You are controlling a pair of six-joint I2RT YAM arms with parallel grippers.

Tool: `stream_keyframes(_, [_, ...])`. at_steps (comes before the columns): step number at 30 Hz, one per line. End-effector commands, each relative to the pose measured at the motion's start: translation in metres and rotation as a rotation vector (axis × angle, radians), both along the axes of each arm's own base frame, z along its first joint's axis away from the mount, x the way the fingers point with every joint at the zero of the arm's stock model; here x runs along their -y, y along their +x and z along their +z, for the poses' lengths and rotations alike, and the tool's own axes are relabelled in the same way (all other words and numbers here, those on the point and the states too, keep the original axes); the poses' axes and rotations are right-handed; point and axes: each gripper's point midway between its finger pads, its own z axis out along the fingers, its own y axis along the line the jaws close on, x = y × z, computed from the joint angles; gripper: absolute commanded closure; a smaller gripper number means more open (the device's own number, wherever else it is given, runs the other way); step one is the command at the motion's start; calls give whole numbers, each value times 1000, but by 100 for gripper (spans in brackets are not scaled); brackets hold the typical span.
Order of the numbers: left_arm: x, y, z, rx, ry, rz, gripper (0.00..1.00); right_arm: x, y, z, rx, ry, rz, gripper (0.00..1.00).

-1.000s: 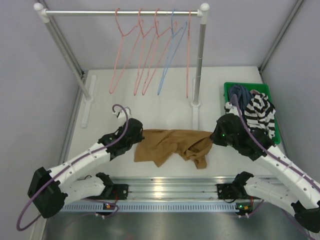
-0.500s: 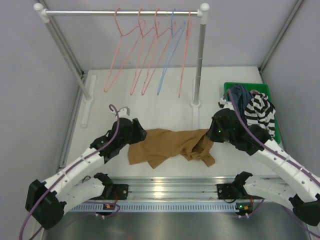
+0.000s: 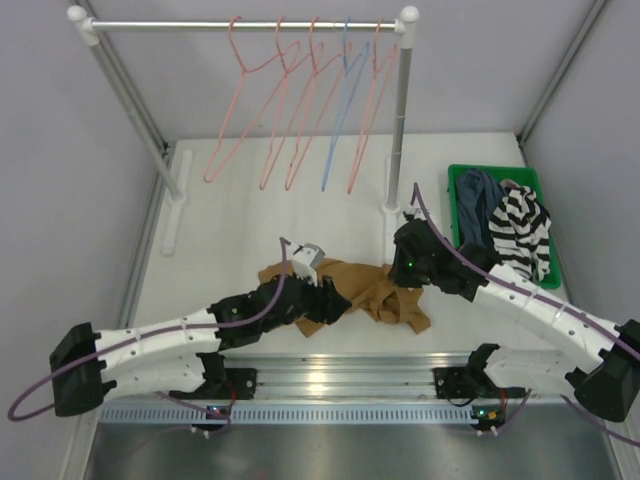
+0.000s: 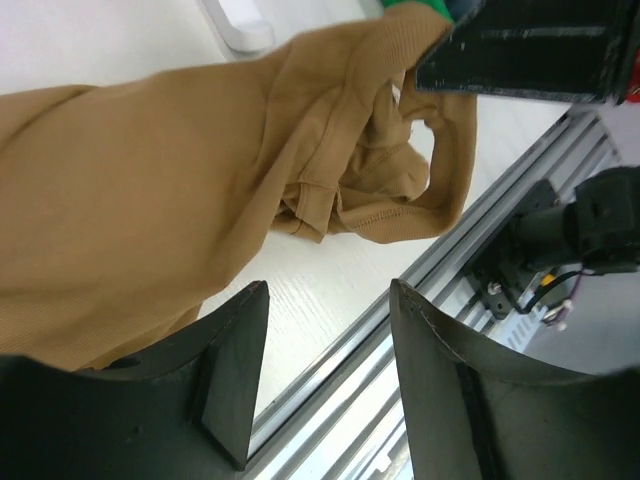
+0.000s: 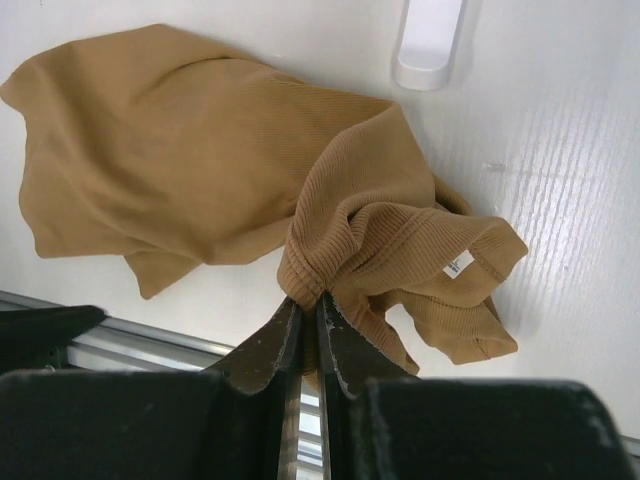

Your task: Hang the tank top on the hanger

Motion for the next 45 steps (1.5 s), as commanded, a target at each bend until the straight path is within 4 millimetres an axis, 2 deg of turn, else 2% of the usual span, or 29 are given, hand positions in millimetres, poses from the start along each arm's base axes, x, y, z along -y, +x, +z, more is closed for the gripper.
stream_keyframes(1, [43, 7, 27, 119, -79, -11, 43, -12, 5, 15, 38, 51, -4, 93])
stream_keyframes(3, [64, -2, 41, 154, -121, -49, 41, -11, 5, 15, 39, 44, -9, 93])
stream_keyframes(5, [78, -2, 33, 165, -113, -69, 40, -9, 5, 15, 39, 41, -12, 92])
stream_keyframes(6, [87, -3, 42, 176, -144, -75, 39, -9, 4, 15, 36, 39, -14, 92])
stream_keyframes(7, [93, -2, 33, 170, -126, -78, 39, -8, 4, 15, 38, 39, -13, 92])
stream_keyframes(8, [97, -2, 32, 172, -128, -80, 39, -7, 3, 14, 34, 35, -15, 92])
stream_keyframes(9, [106, -5, 41, 184, -162, -90, 39, -6, 3, 14, 33, 34, -17, 92])
stream_keyframes(10, [111, -5, 33, 182, -146, -90, 39, -6, 3, 13, 32, 33, -17, 92])
stream_keyframes(12, [122, -6, 41, 192, -164, -96, 39, -4, 2, 12, 33, 29, -21, 92])
stream_keyframes(13, [128, -6, 33, 187, -145, -101, 39, -4, 2, 13, 34, 29, -20, 92])
stream_keyframes(15, [138, -8, 35, 188, -148, -111, 39, -3, 2, 12, 33, 26, -23, 91])
stream_keyframes(19, [153, -9, 19, 172, -125, -106, 39, -2, 2, 14, 39, 28, -27, 91])
stream_keyframes(21, [157, -8, 18, 174, -126, -92, 39, -2, 2, 13, 36, 27, -28, 91])
stream_keyframes(28, [157, 9, -3, 167, -66, 24, 45, -1, 1, 13, 33, 29, -32, 91])
stream_keyframes(32, [161, 13, -6, 174, -60, 37, 53, 0, -1, 12, 31, 28, -31, 91])
stream_keyframes(35, [166, 13, -6, 181, -62, 27, 70, 0, -2, 10, 28, 32, -35, 90])
stream_keyframes(36, [167, 12, -5, 185, -63, 22, 78, 0, -2, 10, 26, 31, -33, 89])
stream_keyframes(37, [165, 14, -4, 187, -66, 34, 94, 2, -3, 8, 24, 25, -35, 87])
stream_keyframes(38, [159, 14, -11, 183, -54, 38, 100, 4, -3, 8, 26, 21, -38, 80])
stream_keyframes(40, [151, 13, -3, 178, -92, 42, 100, 10, -2, 8, 36, 7, -54, 69])
stream_keyframes(41, [140, 18, -13, 161, -82, 49, 100, 13, -4, 10, 41, 4, -57, 60])
stream_keyframes(42, [134, 19, -6, 140, -115, 59, 100, 15, -3, 11, 46, 2, -64, 56])
stream_keyframes(43, [128, 22, -7, 128, -123, 71, 100, 18, -3, 12, 53, 0, -74, 53])
stream_keyframes(44, [114, 28, -19, 107, -109, 88, 100, 21, -3, 13, 55, -1, -78, 49])
stream_keyframes(45, [107, 31, -13, 93, -137, 103, 100, 25, -4, 12, 51, -8, -87, 47])
